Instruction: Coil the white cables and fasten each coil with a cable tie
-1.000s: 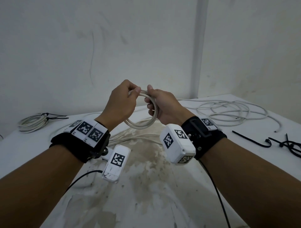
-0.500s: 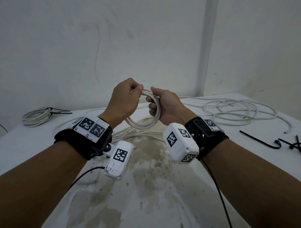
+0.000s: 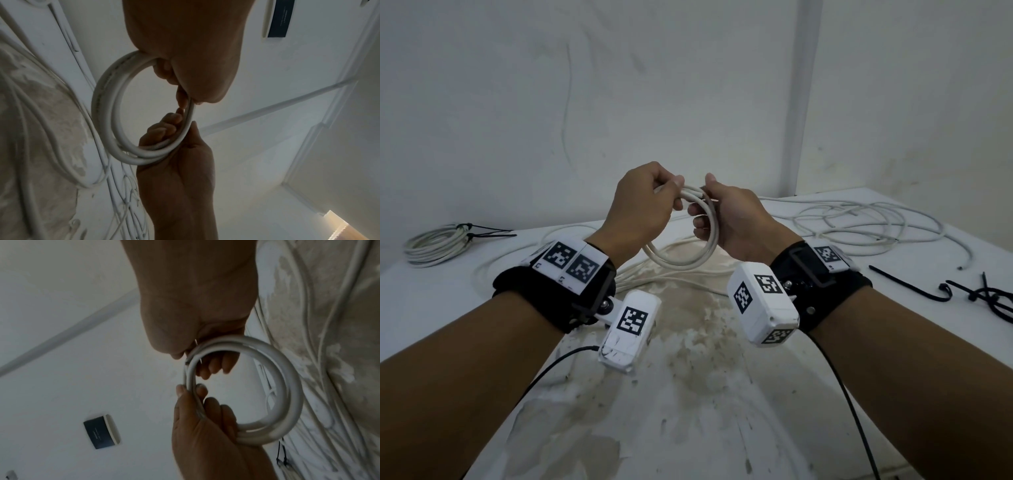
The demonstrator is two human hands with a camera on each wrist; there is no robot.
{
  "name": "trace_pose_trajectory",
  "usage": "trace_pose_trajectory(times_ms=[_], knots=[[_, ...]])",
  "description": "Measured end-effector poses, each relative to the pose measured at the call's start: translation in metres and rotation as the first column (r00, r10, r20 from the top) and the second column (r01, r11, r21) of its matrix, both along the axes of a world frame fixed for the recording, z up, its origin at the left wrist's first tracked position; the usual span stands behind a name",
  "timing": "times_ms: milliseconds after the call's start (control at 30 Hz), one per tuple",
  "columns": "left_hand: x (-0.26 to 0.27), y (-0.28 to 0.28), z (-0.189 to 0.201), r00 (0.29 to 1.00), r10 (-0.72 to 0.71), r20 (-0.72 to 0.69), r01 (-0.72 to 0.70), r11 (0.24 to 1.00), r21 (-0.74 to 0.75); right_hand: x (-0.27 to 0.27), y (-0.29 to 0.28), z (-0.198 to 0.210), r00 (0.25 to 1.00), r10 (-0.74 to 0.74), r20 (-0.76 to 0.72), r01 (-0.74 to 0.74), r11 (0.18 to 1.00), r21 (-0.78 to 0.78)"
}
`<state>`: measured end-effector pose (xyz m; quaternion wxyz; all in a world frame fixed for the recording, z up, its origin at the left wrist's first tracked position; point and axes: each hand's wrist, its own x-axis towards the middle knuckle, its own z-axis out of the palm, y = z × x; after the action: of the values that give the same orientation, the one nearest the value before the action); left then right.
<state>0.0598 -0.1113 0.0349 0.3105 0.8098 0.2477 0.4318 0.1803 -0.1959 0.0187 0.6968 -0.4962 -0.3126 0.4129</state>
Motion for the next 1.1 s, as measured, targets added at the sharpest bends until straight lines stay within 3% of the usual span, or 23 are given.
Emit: trace_pose_trajectory(times_ms=[67, 167, 233, 333, 433, 533, 733, 967, 1067, 1100], knots=[[0.002, -0.002, 0.000, 1.000, -0.002, -0.004, 0.002, 1.000, -0.006, 0.009, -0.005, -0.003, 0.997, -0.061, 0.056, 0.065, 0.995, -0.070], [0.006, -0.004, -0.002, 1.000, -0.011, -0.023, 0.011, 1.000, -0.018, 0.030, -0.020, -0.014, 0.932, -0.151, 0.328, 0.232, 0.946, -0.225], [0.010, -0.006, -0.004, 0.999, -0.017, -0.028, 0.016, 0.999, -0.040, 0.047, -0.033, -0.024, 0.820, -0.109, 0.562, 0.332, 0.891, -0.310], [0.018, -0.010, -0.007, 0.999, -0.029, -0.035, 0.027, 0.998, -0.052, 0.064, -0.052, -0.032, 0.615, 0.130, 0.778, 0.413, 0.787, -0.459], [0.024, -0.014, -0.008, 0.999, -0.036, -0.035, 0.034, 0.998, -0.053, 0.068, -0.065, -0.032, 0.513, 0.414, 0.752, 0.377, 0.678, -0.631], [0.026, -0.016, -0.009, 0.999, -0.034, -0.040, 0.032, 0.998, -0.056, 0.071, -0.071, -0.032, 0.423, 0.605, 0.675, 0.402, 0.542, -0.738], [0.021, -0.014, -0.011, 0.999, -0.023, -0.046, 0.021, 0.998, -0.056, 0.078, -0.076, -0.034, 0.338, 0.679, 0.652, 0.523, 0.441, -0.730], [0.017, -0.014, -0.010, 0.999, -0.015, -0.043, 0.012, 0.998, -0.070, 0.070, -0.073, -0.035, 0.253, 0.738, 0.626, 0.508, 0.449, -0.735], [0.015, -0.014, -0.010, 0.999, -0.027, -0.038, 0.024, 0.997, -0.073, 0.066, -0.065, -0.026, 0.229, 0.609, 0.759, 0.539, 0.571, -0.620], [0.015, -0.013, -0.009, 0.999, -0.036, -0.033, 0.033, 0.997, -0.075, 0.064, -0.060, -0.020, 0.170, 0.528, 0.832, 0.562, 0.641, -0.522]])
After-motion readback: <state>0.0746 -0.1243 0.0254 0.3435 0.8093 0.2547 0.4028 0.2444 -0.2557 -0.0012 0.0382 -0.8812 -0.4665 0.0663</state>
